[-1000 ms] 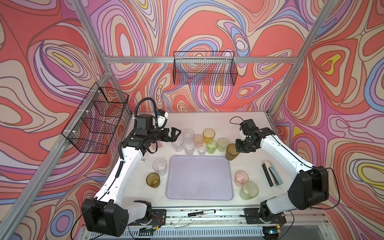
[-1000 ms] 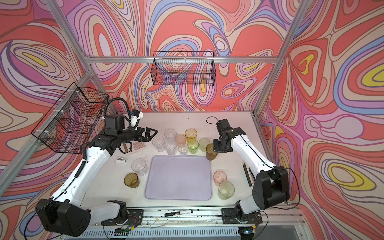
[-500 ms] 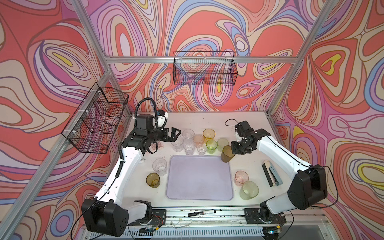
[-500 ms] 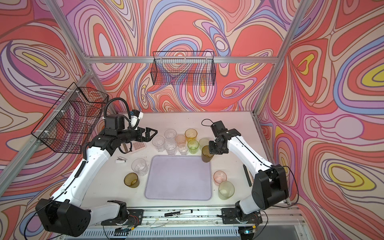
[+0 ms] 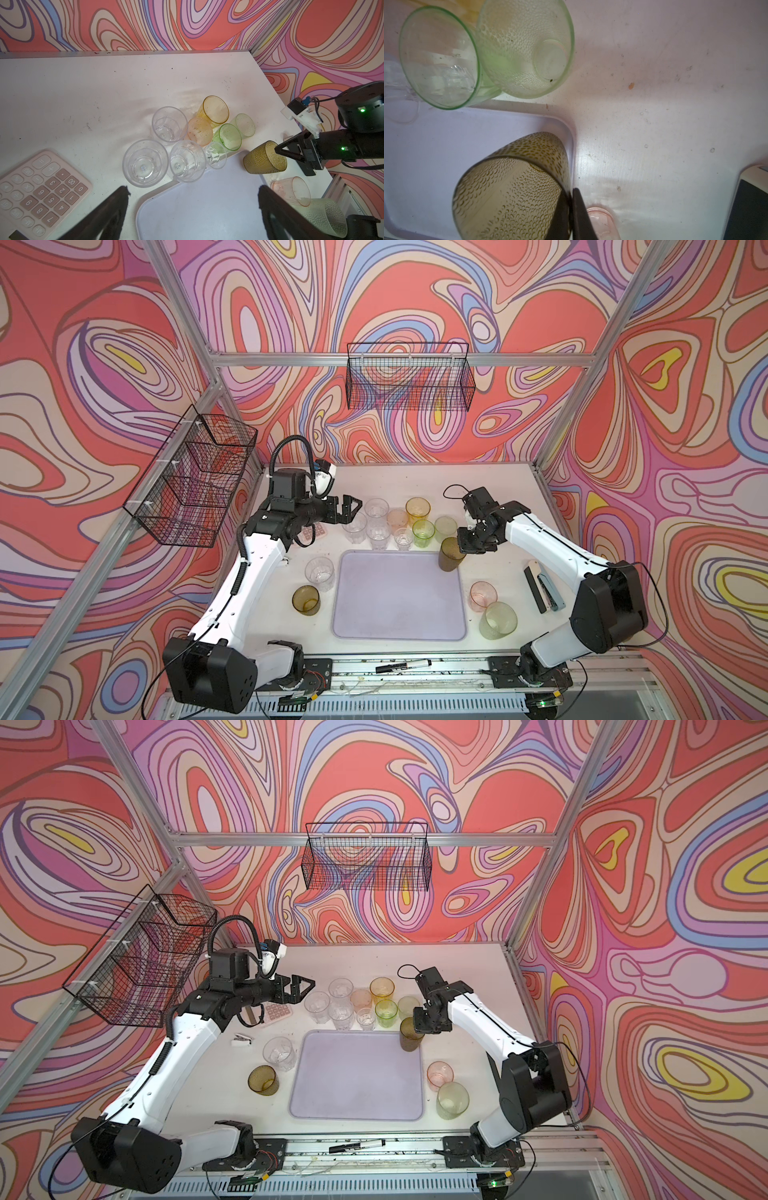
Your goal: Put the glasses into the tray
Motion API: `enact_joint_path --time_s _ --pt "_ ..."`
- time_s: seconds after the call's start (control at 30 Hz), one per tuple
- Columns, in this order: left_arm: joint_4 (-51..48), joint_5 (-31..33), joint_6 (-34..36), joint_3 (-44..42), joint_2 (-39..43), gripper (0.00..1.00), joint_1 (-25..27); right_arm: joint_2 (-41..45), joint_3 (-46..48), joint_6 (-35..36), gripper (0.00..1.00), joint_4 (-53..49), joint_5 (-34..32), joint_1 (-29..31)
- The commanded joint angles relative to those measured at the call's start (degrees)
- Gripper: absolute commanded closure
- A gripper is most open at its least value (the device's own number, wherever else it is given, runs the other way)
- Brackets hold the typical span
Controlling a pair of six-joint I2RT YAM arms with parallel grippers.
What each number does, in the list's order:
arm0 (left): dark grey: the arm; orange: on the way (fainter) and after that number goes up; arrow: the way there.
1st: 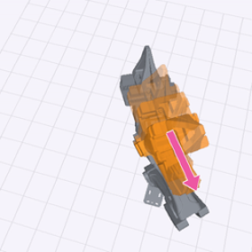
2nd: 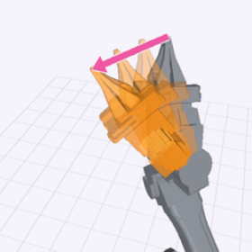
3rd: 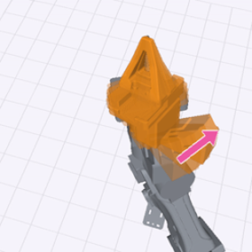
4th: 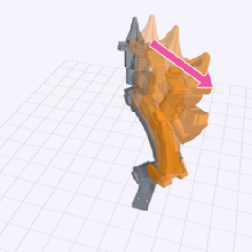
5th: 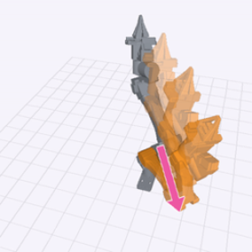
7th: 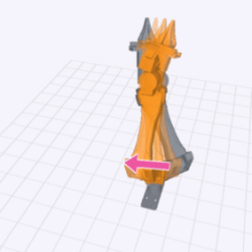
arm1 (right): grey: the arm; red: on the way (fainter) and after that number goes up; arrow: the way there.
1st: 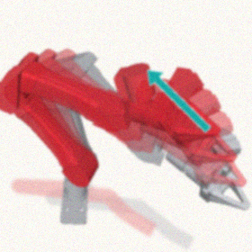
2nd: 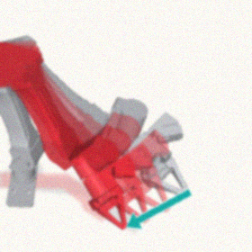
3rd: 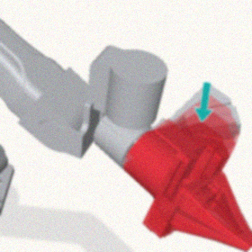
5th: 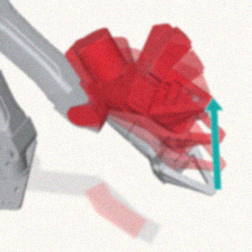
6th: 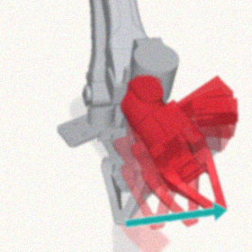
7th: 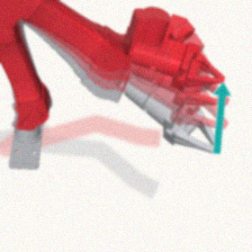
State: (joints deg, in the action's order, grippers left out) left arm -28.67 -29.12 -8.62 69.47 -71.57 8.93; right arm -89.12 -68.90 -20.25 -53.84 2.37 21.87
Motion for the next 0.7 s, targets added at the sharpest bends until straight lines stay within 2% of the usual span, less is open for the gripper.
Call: enact_joint_path --time_s 0.0,0.53,0.67 --pt "0.33 -1.11 0.00 -0.74 0.19 0.00 -0.32 -1.05 0.96 -0.41 1.00 1.53 -0.69 0.59" --pt "0.19 -1.37 -0.08 -0.83 0.38 0.00 -0.32 -1.50 2.11 -1.00 1.00 2.66 -2.26 1.16" --pt "0.10 -1.46 -0.10 -0.83 0.22 0.00 -0.32 -1.23 1.93 -0.95 0.97 2.52 -2.42 1.20"
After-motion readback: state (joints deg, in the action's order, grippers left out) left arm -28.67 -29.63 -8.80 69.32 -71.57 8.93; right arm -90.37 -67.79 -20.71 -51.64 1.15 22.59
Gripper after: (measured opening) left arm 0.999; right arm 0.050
